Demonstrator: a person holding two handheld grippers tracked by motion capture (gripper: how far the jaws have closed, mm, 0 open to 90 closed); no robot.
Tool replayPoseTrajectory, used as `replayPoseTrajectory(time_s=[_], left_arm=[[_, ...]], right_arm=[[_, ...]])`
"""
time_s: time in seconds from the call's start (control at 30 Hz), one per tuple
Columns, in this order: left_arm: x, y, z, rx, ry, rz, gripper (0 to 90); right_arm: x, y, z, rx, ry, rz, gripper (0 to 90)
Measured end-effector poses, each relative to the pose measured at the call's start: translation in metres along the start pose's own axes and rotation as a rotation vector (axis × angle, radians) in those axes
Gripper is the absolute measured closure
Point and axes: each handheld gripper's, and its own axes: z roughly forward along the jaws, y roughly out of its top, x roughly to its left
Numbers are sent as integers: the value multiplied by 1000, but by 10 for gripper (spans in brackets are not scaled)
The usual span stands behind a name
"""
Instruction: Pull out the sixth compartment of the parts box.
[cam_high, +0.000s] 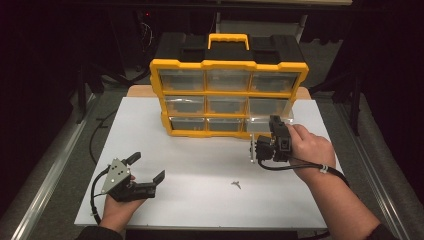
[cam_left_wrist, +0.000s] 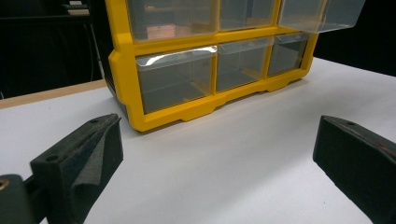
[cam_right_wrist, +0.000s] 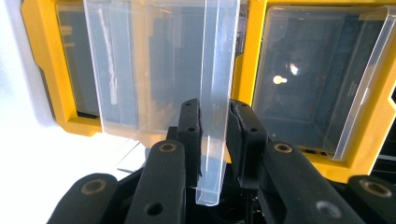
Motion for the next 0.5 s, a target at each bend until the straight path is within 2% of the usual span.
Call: replayPoseTrajectory(time_s=[0.43, 0.5], left_arm=[[0, 0, 0, 3, -1, 1, 21], [0, 0, 0, 3, 0, 1, 21]], right_arm=[[3, -1, -7, -9, 2, 3, 780], [4, -1, -8, -10, 0, -8, 779]])
